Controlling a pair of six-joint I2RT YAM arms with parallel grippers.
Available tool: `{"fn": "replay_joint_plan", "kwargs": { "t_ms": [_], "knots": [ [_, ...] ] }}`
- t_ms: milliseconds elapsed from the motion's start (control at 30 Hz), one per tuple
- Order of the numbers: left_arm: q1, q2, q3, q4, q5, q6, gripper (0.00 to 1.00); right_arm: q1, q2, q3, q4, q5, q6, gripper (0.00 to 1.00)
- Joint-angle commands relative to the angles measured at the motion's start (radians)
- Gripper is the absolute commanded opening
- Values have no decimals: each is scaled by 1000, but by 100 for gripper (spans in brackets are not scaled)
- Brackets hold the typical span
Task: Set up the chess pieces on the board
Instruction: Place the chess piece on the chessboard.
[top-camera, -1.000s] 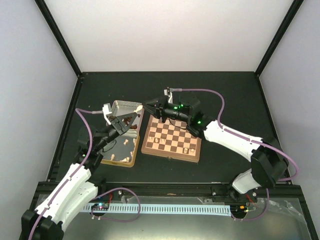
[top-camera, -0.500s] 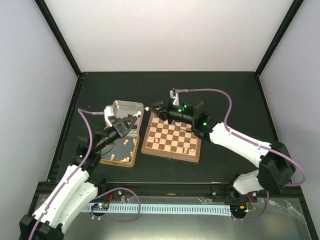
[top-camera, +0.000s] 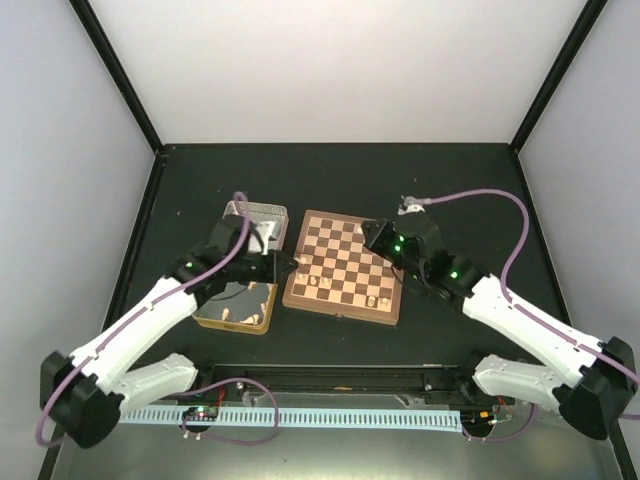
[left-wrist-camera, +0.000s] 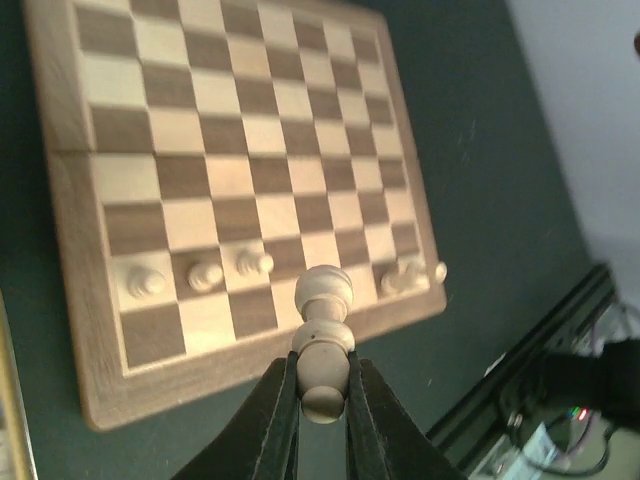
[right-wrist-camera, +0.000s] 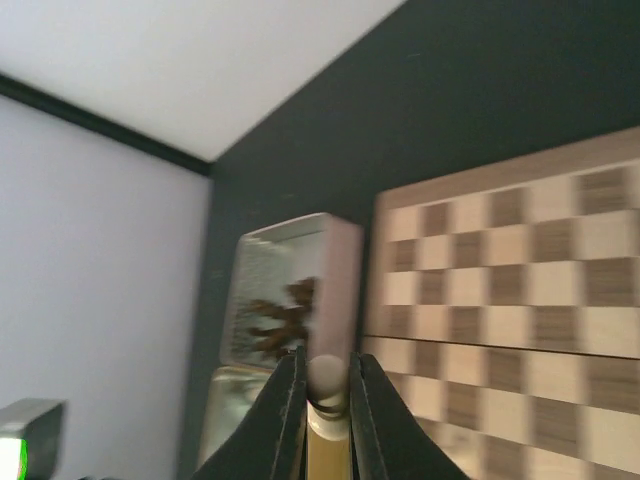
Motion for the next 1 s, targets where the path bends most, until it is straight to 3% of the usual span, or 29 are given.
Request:
{"fn": "replay_joint_plan", "kwargs": {
  "t_ms": [0,300,967],
  "knots": [
    [-126,131,135,-196,-118,120,4,-8,-91,-78,-171,247,-73,11],
    [-296,447,319,-387,-236,172,3,-17,-213,-190,-262,347,-60,11],
    [-352,785,535,-526,-314,182,6,-22,-256,-238,-246,371,-78,12]
  ]
}}
